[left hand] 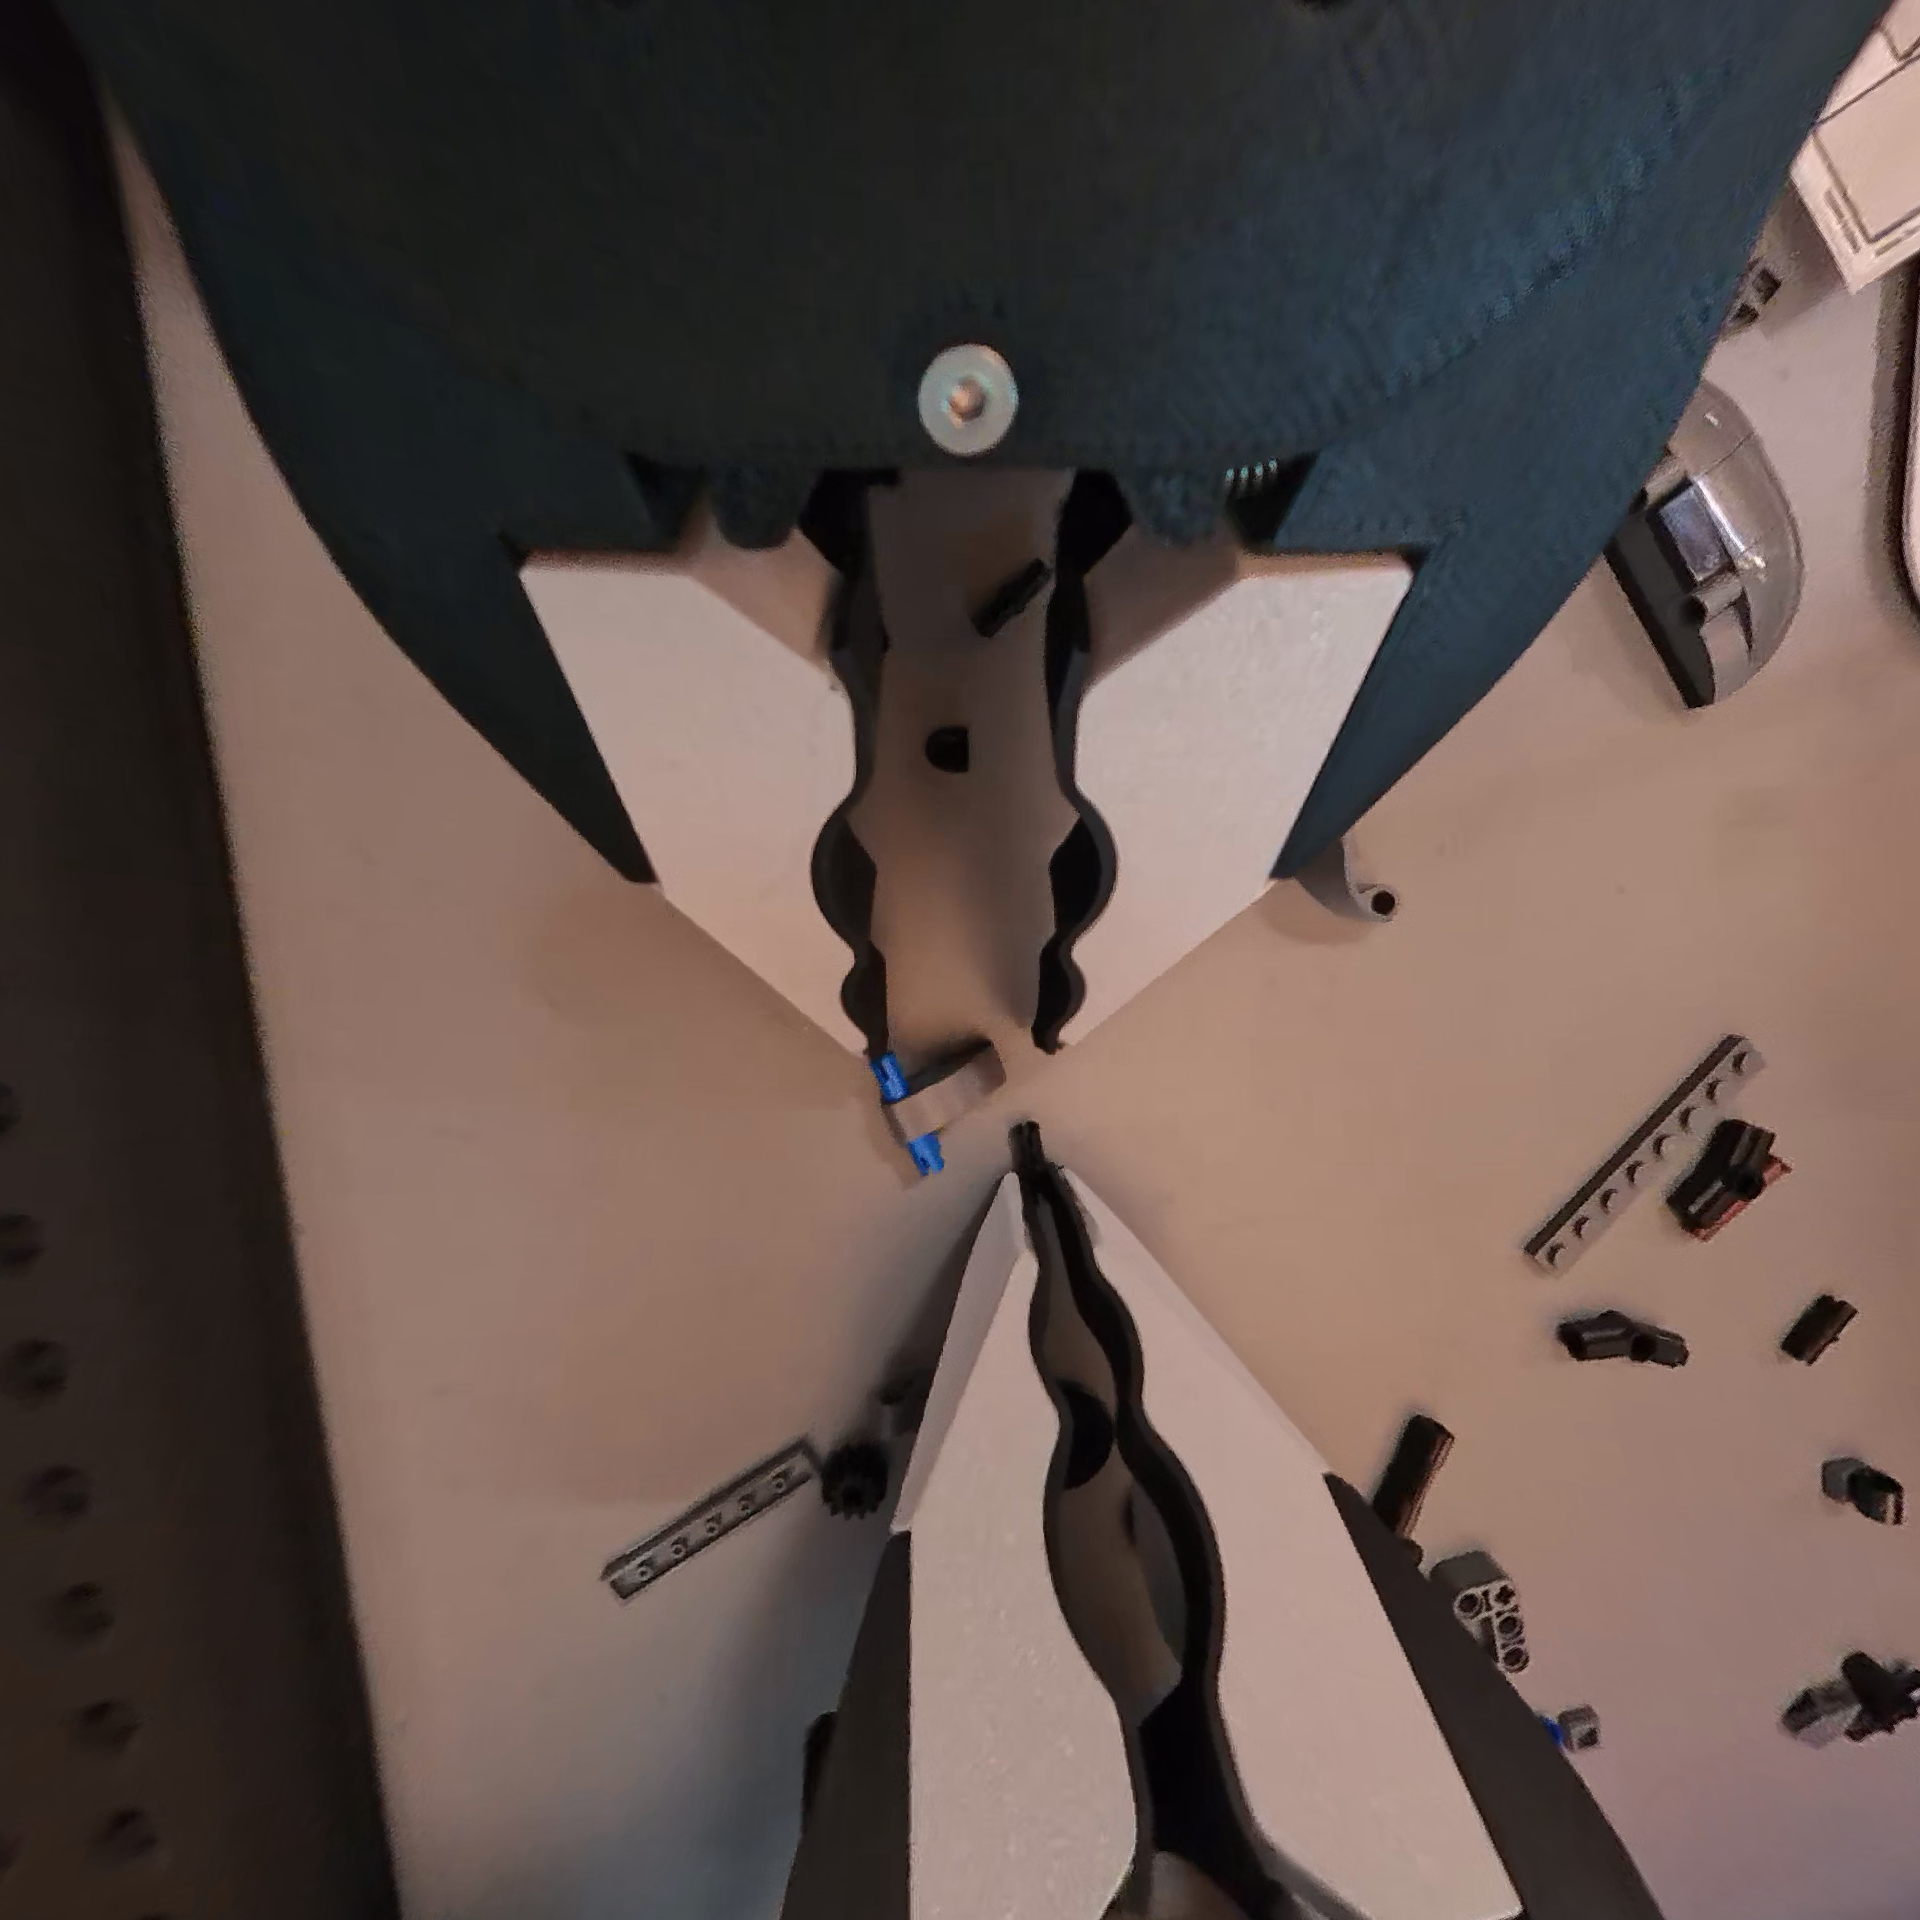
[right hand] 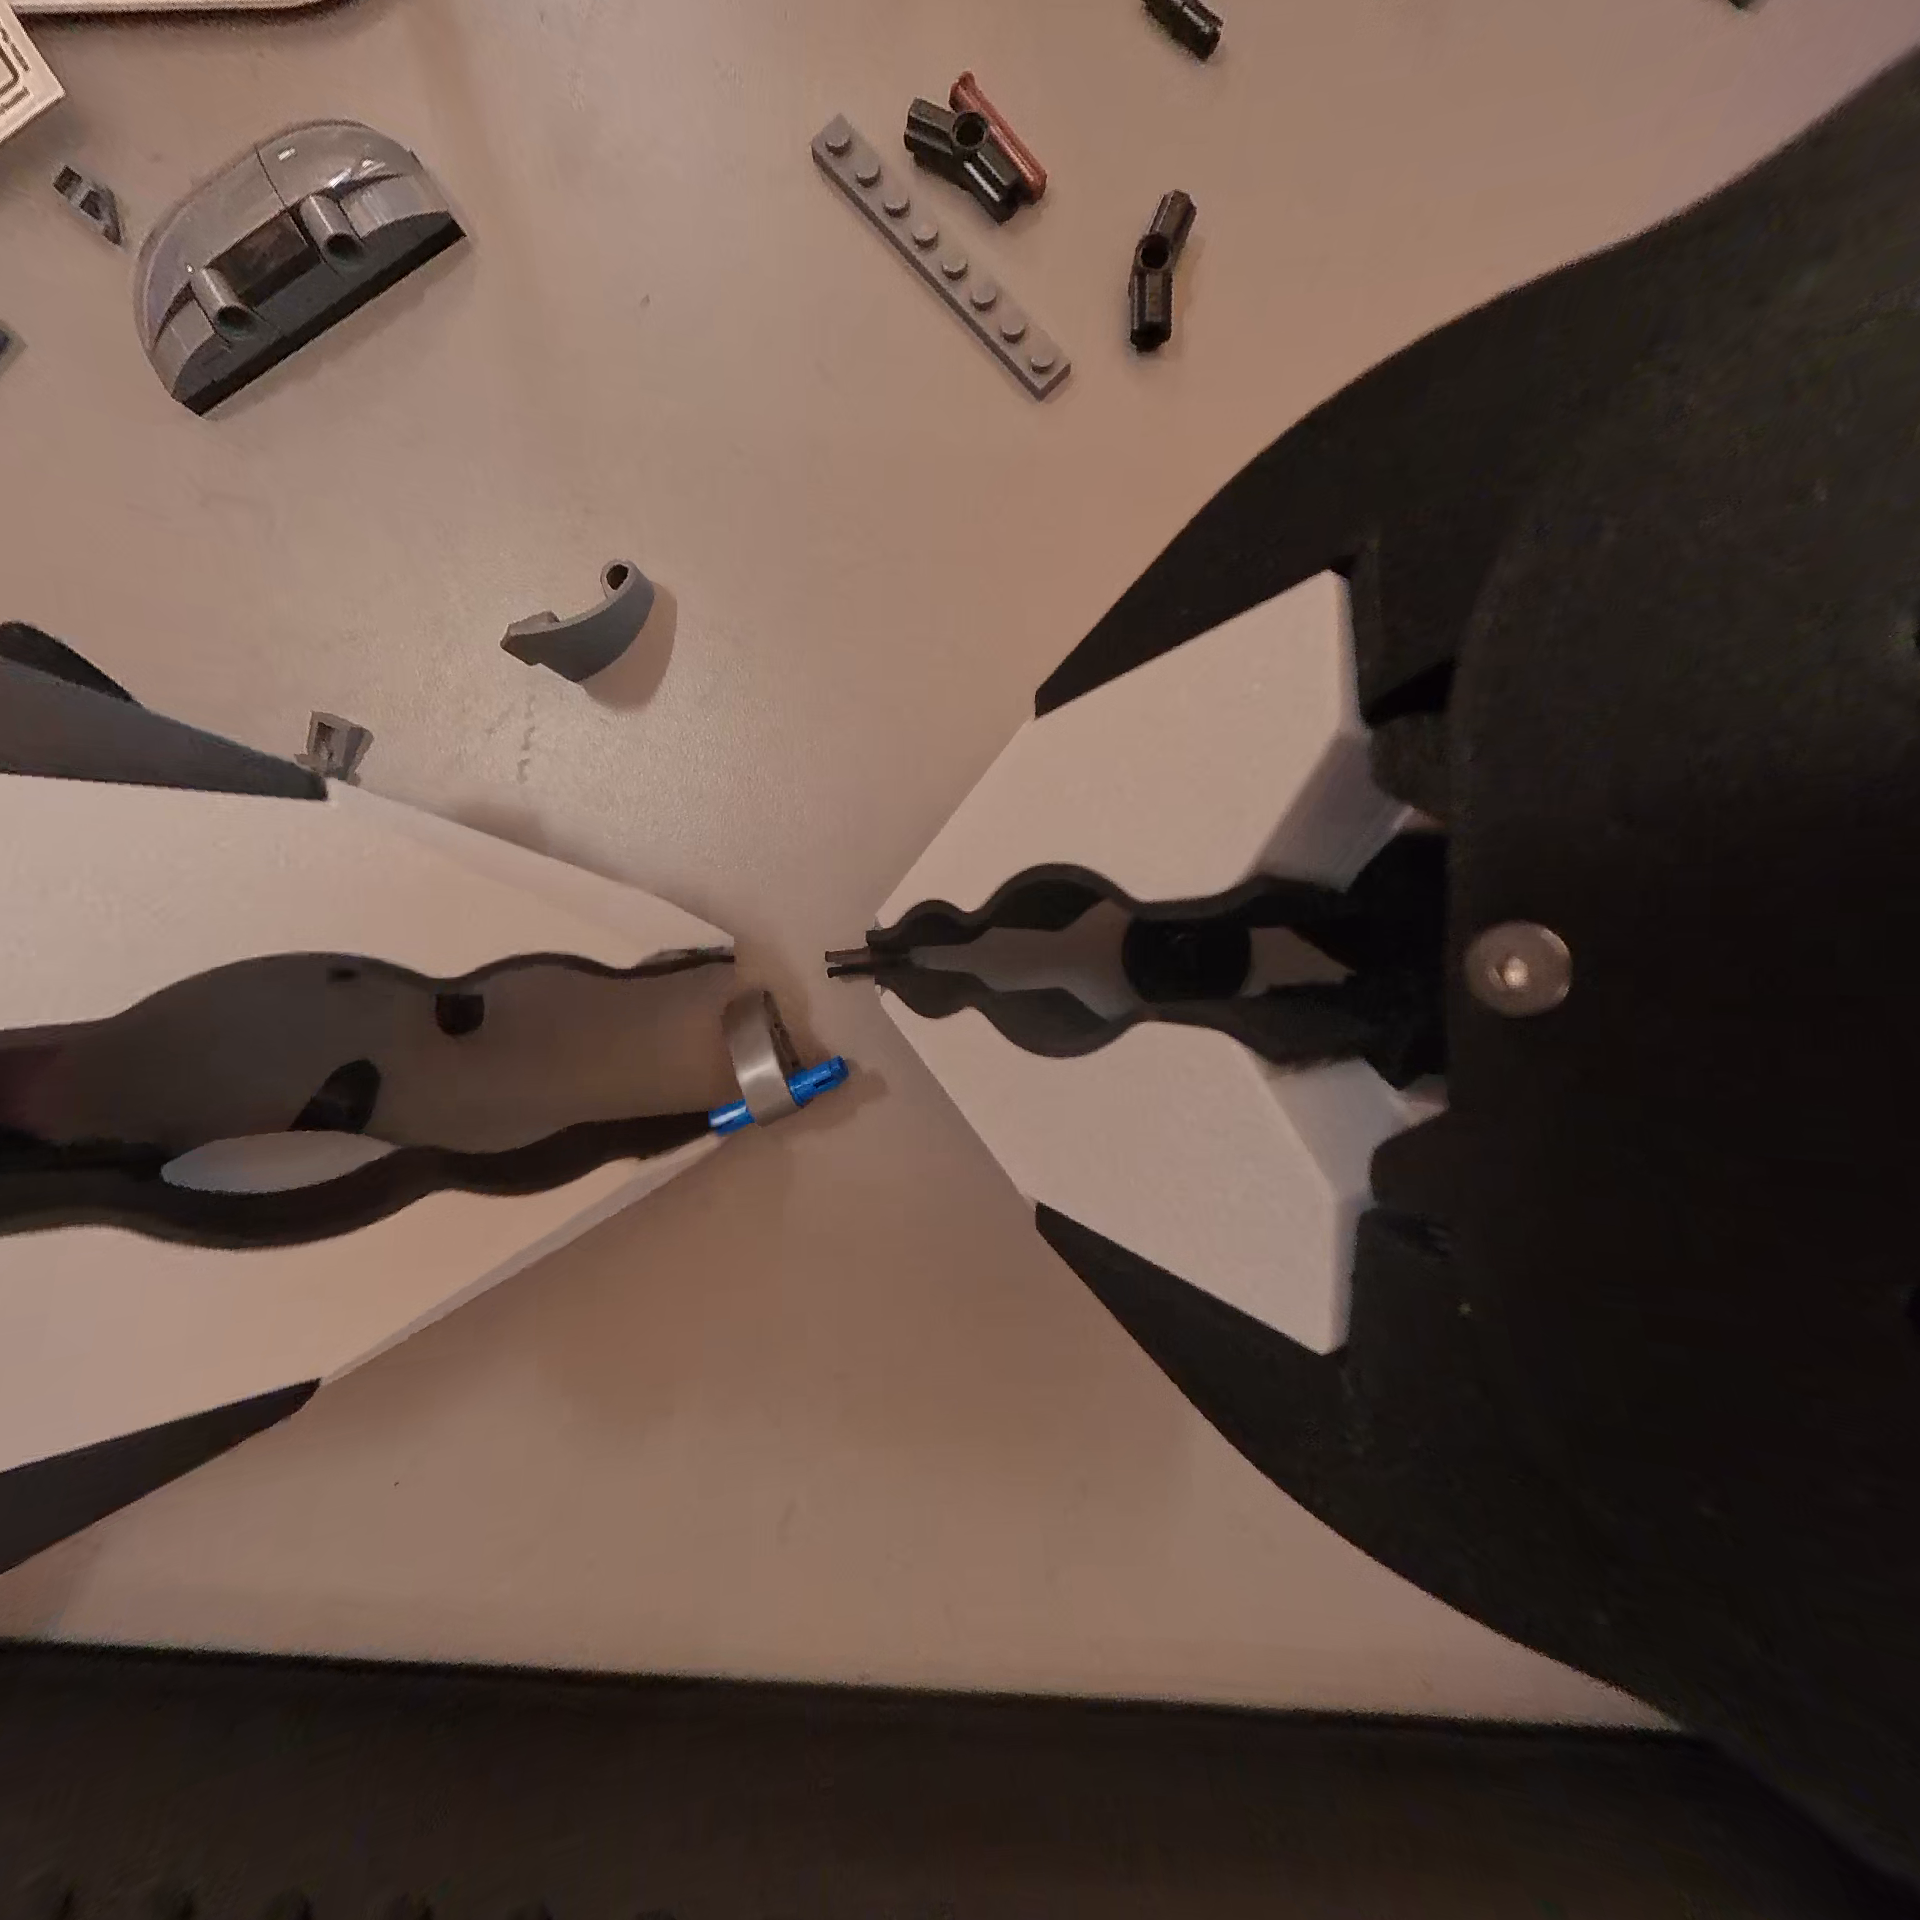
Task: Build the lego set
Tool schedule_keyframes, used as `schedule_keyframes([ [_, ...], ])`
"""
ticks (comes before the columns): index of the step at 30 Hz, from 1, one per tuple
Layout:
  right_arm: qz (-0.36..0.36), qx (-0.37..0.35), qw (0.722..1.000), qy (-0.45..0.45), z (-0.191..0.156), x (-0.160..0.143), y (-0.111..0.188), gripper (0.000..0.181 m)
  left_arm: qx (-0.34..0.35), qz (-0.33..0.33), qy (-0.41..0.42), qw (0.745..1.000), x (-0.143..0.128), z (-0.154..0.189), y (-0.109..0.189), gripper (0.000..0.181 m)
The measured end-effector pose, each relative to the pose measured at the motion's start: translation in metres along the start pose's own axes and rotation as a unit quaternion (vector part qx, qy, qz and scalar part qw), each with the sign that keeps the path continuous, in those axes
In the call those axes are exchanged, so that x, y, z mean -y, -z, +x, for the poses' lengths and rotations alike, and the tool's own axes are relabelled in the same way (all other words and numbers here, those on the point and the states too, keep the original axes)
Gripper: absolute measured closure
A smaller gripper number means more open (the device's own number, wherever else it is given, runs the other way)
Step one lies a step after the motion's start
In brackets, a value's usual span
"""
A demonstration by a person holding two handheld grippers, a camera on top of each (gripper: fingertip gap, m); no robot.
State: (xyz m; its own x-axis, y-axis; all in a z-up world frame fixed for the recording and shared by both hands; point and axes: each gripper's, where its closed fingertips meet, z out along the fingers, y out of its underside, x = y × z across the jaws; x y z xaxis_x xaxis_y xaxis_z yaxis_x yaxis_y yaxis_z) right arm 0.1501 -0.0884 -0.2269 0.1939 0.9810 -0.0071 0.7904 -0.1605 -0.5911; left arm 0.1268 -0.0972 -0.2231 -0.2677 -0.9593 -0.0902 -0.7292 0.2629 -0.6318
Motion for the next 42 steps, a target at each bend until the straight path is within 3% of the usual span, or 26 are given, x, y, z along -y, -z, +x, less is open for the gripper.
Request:
schedule_keyframes([
  [9,-0.002,0.001,1.0,0.001,-0.001,0.0,0.0,0.179,0.055,-0.009,0.036,0.998,-0.007,-0.026,0.004,0.161],
  [17,-0.003,0.0,1.0,0.001,-0.001,-0.001,0.0,0.179,-0.012,0.002,0.011,1.0,-0.002,0.001,0.001,0.15],
  [23,-0.003,0.0,1.0,0.001,0.0,-0.001,0.0,0.179,0.035,0.004,0.037,0.999,-0.003,-0.02,0.001,0.161],
  [32,-0.003,0.0,1.0,0.001,0.0,-0.001,0.0,0.179,-0.021,0.009,0.016,1.0,0.0,0.002,-0.001,0.144],
  [42,-0.003,0.0,1.0,0.0,0.0,-0.001,0.001,0.179,0.003,0.013,0.036,0.999,0.0,-0.01,-0.002,0.15],
])
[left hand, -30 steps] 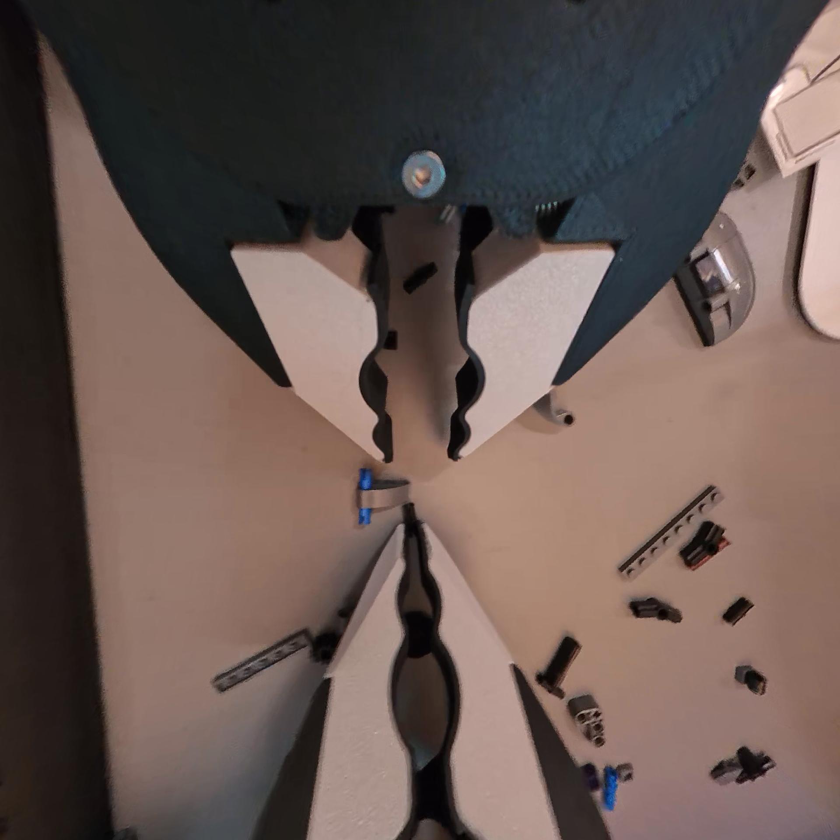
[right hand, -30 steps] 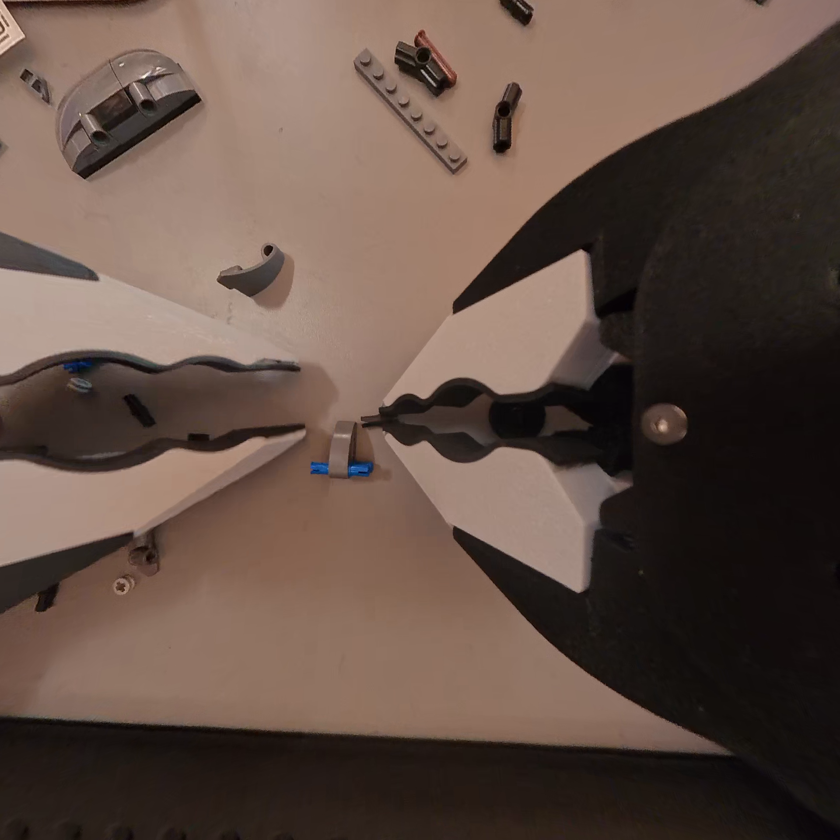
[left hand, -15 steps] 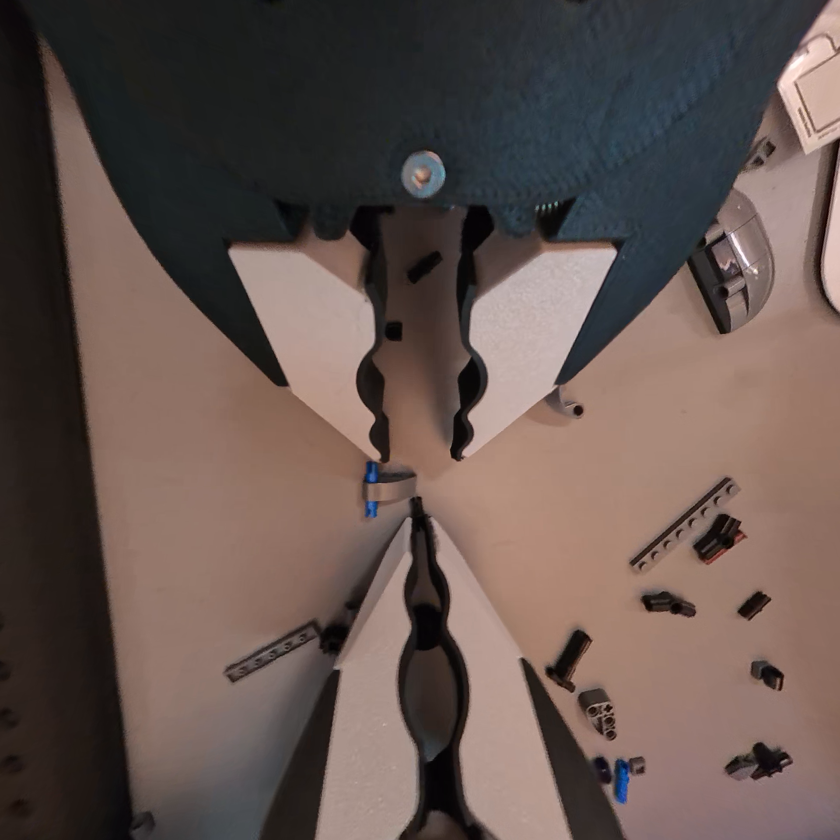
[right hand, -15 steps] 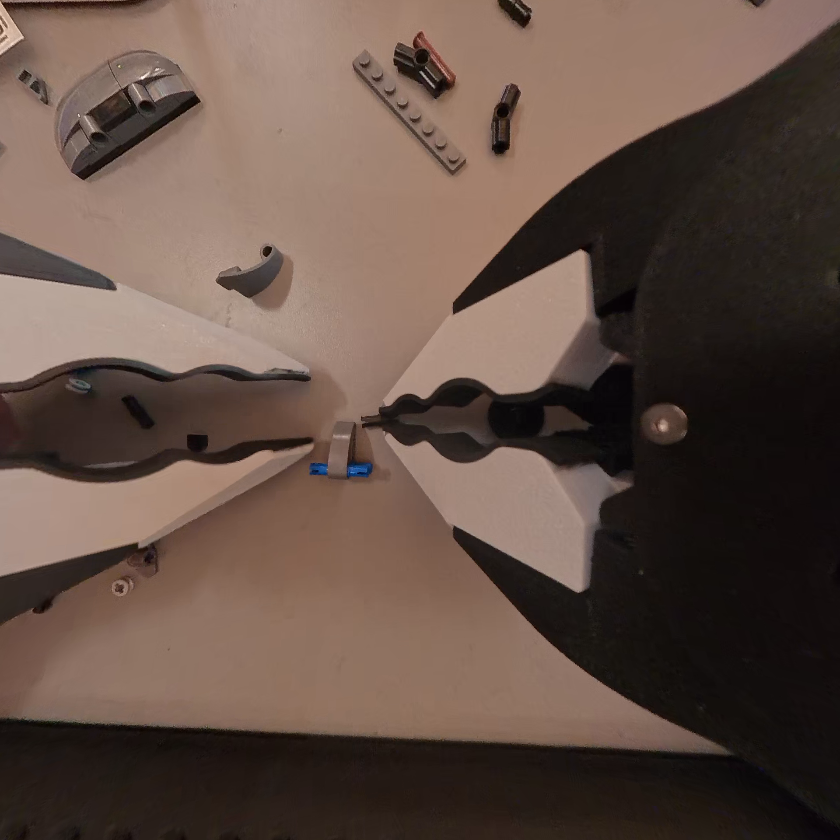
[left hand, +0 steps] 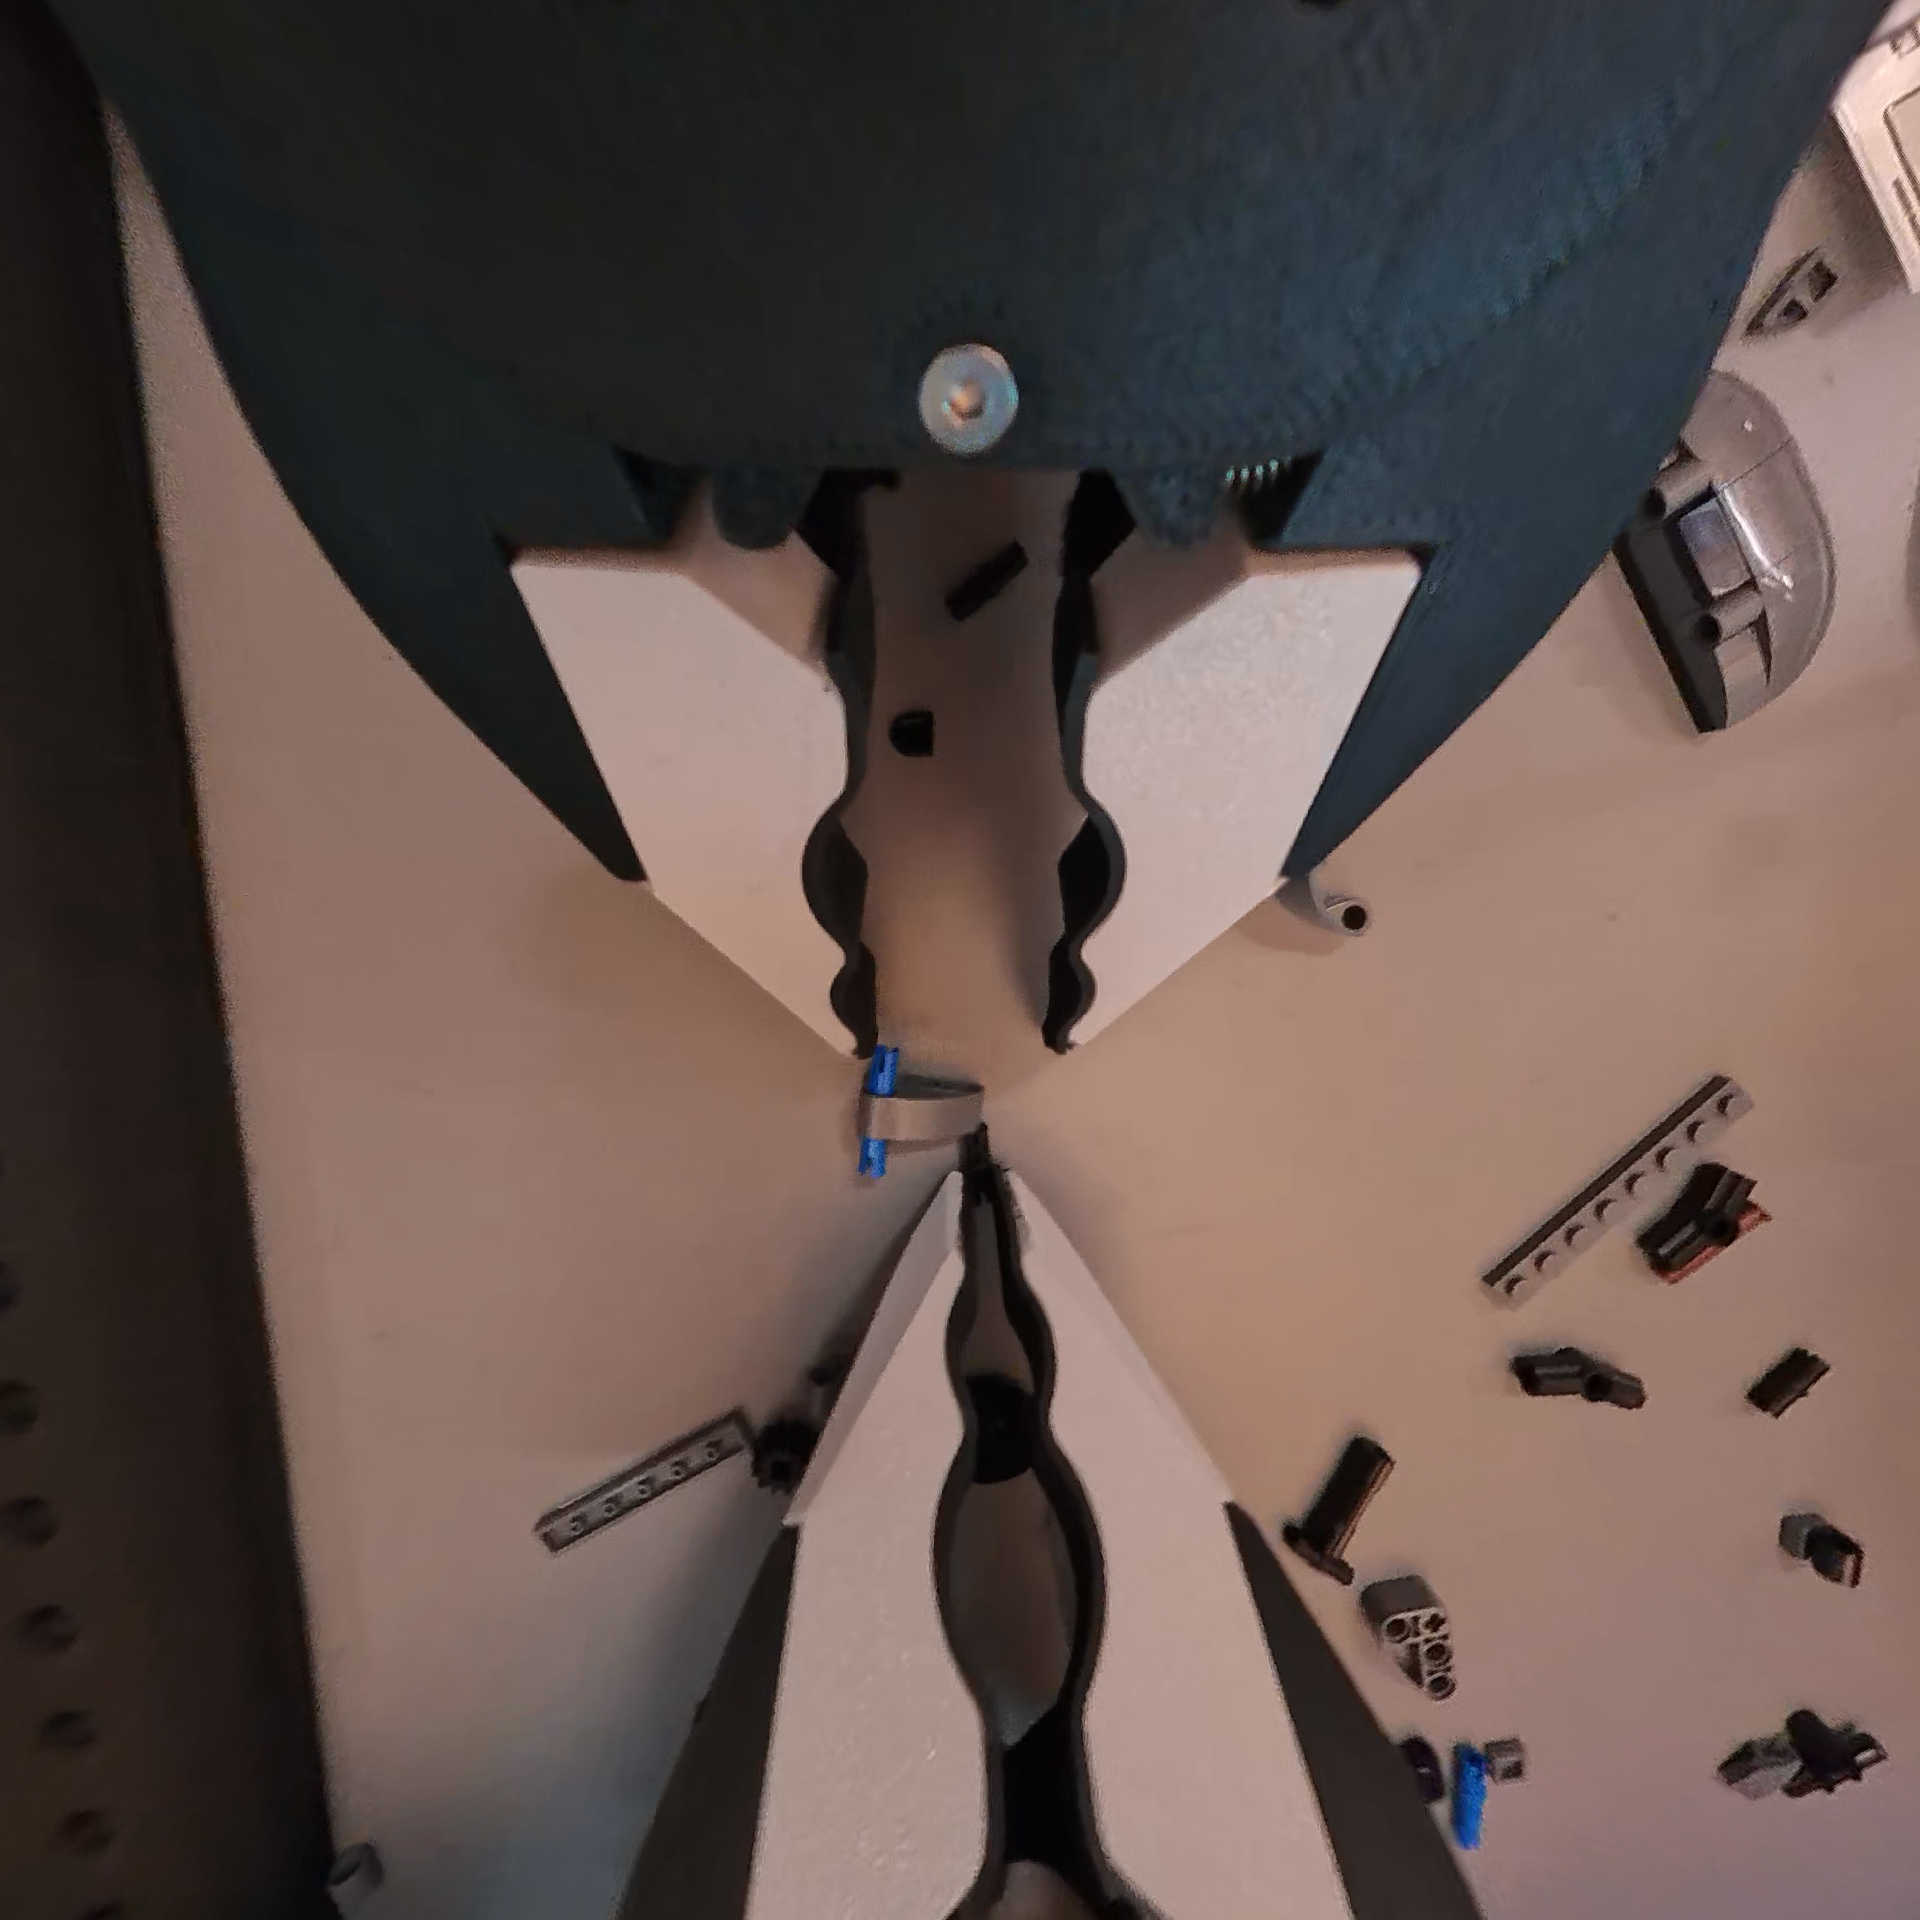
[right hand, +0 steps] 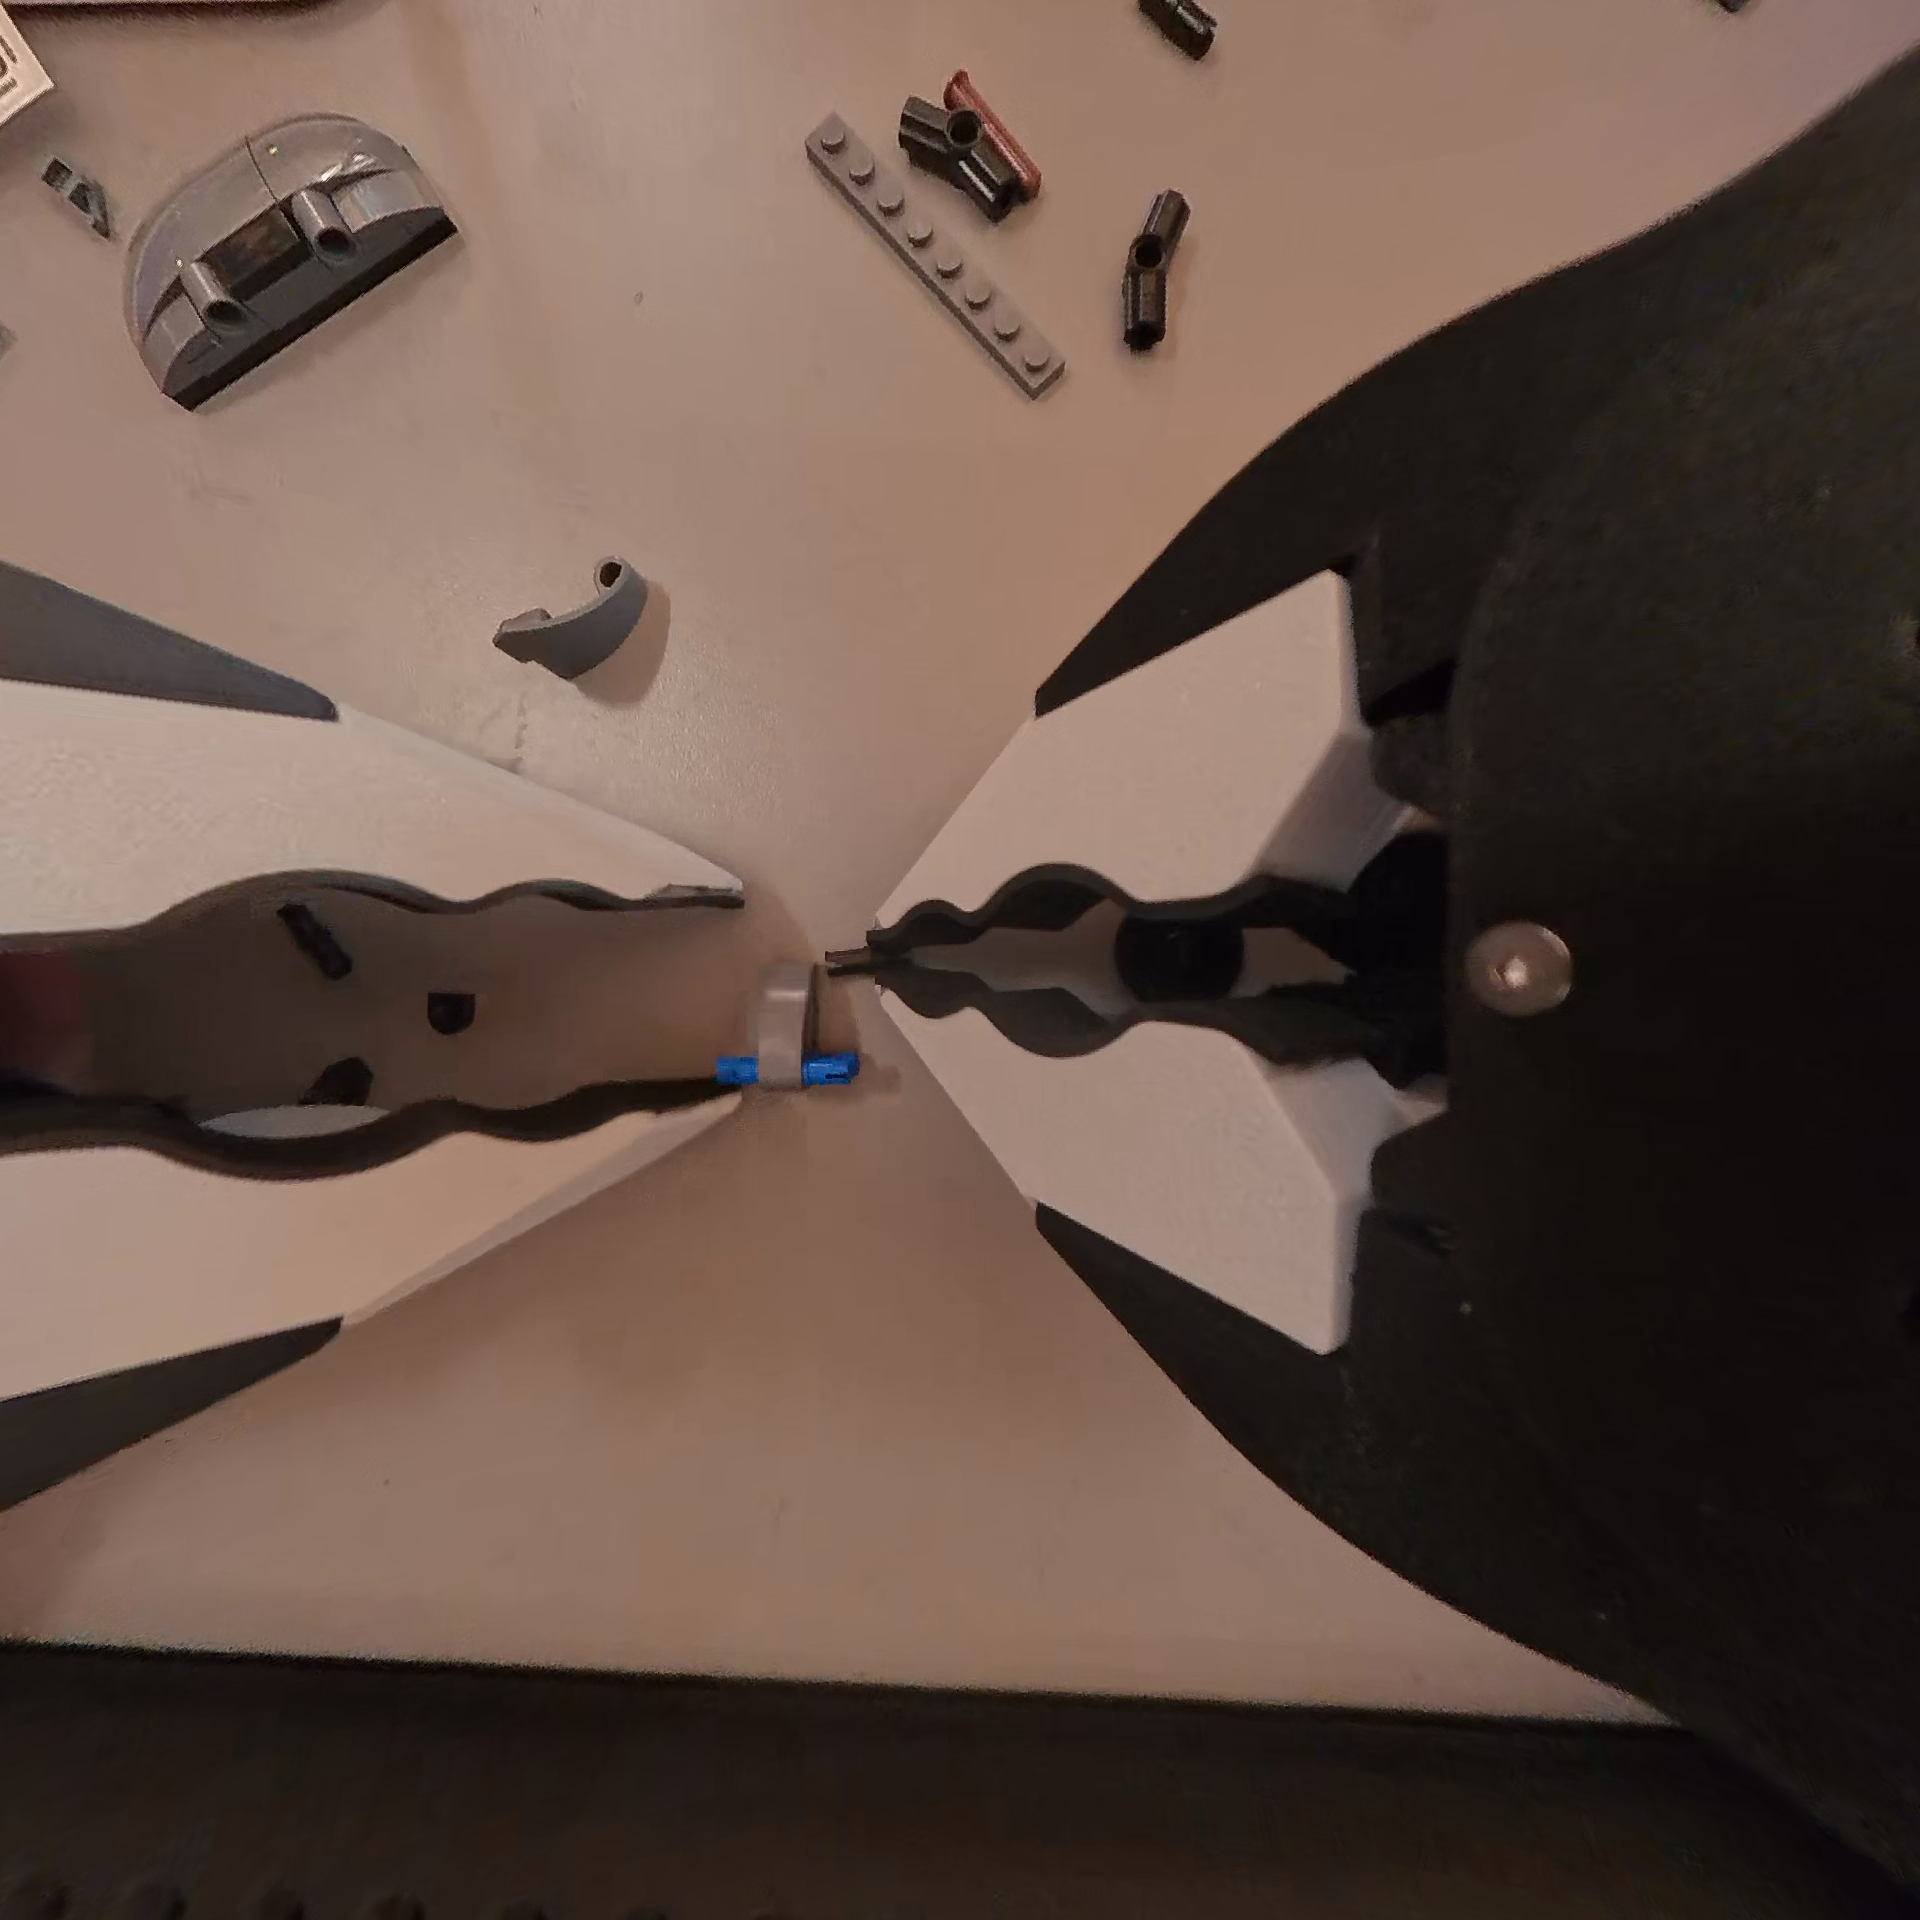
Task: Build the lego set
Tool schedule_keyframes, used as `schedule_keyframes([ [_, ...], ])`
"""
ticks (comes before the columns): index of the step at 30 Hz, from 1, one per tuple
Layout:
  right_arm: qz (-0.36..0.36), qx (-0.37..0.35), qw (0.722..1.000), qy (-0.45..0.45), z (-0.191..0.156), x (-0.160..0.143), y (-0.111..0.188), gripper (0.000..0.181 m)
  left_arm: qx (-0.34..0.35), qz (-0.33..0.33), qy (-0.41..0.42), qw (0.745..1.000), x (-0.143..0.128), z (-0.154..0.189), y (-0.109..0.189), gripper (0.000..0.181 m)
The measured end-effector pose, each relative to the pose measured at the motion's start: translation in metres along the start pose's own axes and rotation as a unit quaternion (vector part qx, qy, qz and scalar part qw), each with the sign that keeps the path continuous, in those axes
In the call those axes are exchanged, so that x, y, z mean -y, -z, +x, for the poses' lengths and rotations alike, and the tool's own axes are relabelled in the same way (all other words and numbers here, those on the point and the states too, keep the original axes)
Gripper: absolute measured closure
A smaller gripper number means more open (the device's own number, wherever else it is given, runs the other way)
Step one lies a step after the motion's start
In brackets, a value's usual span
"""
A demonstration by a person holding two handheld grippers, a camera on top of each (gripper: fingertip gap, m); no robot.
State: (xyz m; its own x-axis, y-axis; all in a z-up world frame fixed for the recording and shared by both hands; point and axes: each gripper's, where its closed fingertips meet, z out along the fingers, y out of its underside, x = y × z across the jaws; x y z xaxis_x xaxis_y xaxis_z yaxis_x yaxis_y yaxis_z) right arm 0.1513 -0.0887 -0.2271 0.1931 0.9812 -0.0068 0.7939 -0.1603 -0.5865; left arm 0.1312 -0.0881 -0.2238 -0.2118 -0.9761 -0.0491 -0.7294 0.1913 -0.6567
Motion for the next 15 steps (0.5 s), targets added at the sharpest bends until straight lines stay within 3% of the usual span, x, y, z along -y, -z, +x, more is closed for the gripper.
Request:
schedule_keyframes([
  [9,-0.002,-0.004,1.0,-0.002,0.002,-0.002,0.002,0.179,0.061,-0.015,0.031,0.998,-0.009,-0.028,0.008,0.155],
  [15,-0.004,-0.005,1.0,-0.002,0.002,-0.002,0.002,0.179,0.045,-0.011,0.021,0.999,-0.007,-0.02,0.008,0.164],
])
